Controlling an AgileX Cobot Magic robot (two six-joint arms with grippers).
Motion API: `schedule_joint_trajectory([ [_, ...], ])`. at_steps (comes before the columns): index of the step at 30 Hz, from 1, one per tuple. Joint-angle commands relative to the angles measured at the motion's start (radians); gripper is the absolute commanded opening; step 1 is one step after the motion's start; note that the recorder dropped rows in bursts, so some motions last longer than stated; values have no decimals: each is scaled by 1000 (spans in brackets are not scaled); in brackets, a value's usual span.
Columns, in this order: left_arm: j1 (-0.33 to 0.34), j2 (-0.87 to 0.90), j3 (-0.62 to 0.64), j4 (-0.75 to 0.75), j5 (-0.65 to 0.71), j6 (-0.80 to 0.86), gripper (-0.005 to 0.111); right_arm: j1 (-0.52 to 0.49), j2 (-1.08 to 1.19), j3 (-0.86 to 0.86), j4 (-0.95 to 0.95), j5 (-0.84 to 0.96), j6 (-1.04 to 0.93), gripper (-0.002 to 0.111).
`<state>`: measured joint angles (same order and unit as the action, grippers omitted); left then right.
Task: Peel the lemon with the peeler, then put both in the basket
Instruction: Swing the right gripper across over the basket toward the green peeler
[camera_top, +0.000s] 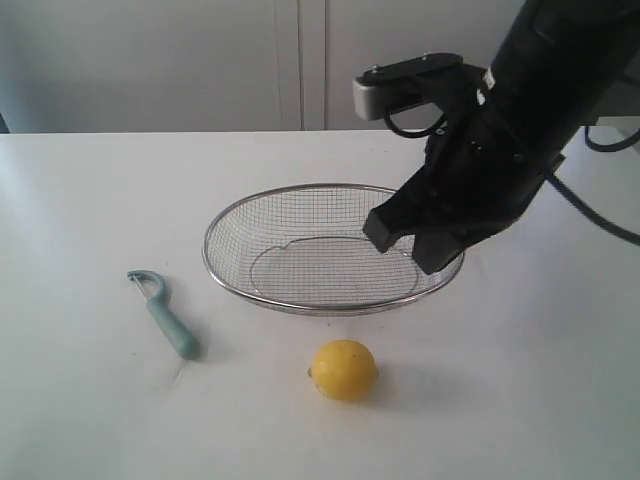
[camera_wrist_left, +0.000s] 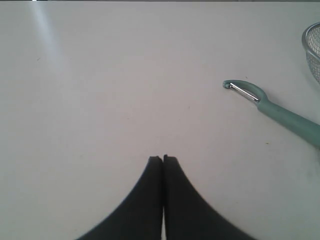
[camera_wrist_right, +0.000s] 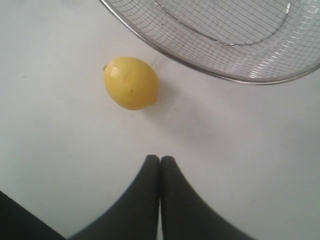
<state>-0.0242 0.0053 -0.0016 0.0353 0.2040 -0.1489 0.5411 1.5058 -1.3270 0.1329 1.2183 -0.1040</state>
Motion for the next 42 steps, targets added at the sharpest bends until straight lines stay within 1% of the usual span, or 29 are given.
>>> schedule_joint_trajectory([
  [1,1,-5,2,-1,0,-8,0,56,42,-39,2,3,30,0],
  [6,1,-5,2,-1,0,-8,0,101,92,-70,2,3,36,0],
  [13,1,-5,2,-1,0,-8,0,137,137,-80,2,3,36,0],
  [26,1,-5,2,-1,0,-8,0,138,162,-90,25,3,38,0],
  [31,1,-5,2,-1,0,-8,0,151,162,-150,32,3,38,0],
  [42,1,-5,2,-1,0,-8,0,221,201,-324,33,3,57,0],
])
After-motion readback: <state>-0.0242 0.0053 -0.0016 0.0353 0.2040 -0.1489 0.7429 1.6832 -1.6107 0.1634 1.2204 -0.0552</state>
